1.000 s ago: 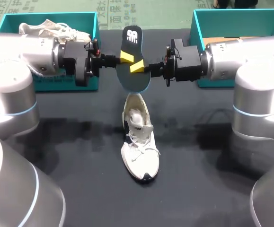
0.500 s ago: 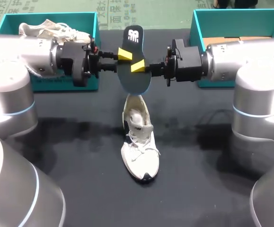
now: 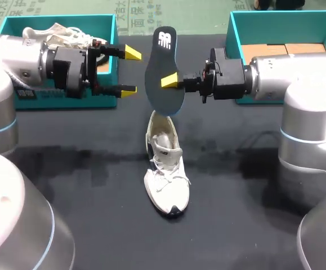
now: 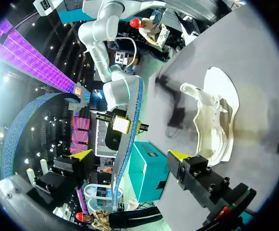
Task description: Take the shoe out of the shoebox, open the shoe tongue, remove and reinsert the insole, then place the shoe into the shoebox
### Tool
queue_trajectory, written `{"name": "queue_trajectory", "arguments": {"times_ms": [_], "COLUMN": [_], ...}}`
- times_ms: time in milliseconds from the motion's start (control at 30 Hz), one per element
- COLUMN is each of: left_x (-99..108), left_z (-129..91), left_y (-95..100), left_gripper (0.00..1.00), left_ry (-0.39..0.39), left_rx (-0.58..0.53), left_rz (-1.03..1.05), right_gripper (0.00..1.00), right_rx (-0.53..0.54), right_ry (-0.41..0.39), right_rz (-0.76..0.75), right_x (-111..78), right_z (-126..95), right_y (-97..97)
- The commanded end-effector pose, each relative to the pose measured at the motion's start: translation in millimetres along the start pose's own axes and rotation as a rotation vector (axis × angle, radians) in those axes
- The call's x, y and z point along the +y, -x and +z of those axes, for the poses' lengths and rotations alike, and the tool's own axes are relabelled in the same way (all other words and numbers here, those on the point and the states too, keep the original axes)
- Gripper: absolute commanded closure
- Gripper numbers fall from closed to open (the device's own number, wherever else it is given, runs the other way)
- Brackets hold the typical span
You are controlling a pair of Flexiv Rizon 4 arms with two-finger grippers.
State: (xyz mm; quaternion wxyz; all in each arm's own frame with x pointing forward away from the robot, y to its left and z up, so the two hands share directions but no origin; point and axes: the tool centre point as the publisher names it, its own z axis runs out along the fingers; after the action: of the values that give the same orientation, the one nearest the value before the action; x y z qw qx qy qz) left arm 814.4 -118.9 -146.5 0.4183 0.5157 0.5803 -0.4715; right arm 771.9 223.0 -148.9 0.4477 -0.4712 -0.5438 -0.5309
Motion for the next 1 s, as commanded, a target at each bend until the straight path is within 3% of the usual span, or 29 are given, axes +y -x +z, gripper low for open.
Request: {"name": "queue_trajectory", "arguments": {"times_ms": [33, 267, 567, 667, 733, 767, 1000], "left_x": [-4.7, -4.7, -8.7, -11.2, -5.7, -9.2, -9.2], "left_z": [-6.2, -6.2, -29.2, -32.8, -35.2, -38.2, -38.2], "left_y": [9.2, 9.2, -9.1, -16.5, -23.4, -22.5, -22.5], "left_gripper": [0.0, 0.0, 0.0, 0.0, 0.0, 0.0, 0.0], "left_ry": [0.009, 0.009, 0.176, 0.174, 0.146, 0.291, 0.291], "left_rx": [0.148, 0.148, 0.287, 0.359, 0.471, 0.513, 0.513], "left_rz": [-0.004, -0.004, -0.457, -0.635, -0.934, -0.9, -0.9], "right_gripper": [1.0, 1.0, 1.0, 1.0, 1.0, 1.0, 1.0], "right_rx": [0.001, 0.001, 0.009, -0.004, -0.036, -0.036, -0.036], "right_ry": [0.003, 0.003, 0.044, 0.049, 0.053, 0.053, 0.053], "right_rz": [0.0, 0.0, -0.095, -0.153, -0.161, -0.161, -0.161], "right_x": [-1.8, -1.8, 6.9, 12.5, 16.1, 16.1, 16.1], "right_z": [0.4, 0.4, -10.2, -12.5, -11.9, -11.9, -11.9], "right_y": [0.6, 0.6, 13.0, 13.1, 14.8, 14.8, 14.8]}}
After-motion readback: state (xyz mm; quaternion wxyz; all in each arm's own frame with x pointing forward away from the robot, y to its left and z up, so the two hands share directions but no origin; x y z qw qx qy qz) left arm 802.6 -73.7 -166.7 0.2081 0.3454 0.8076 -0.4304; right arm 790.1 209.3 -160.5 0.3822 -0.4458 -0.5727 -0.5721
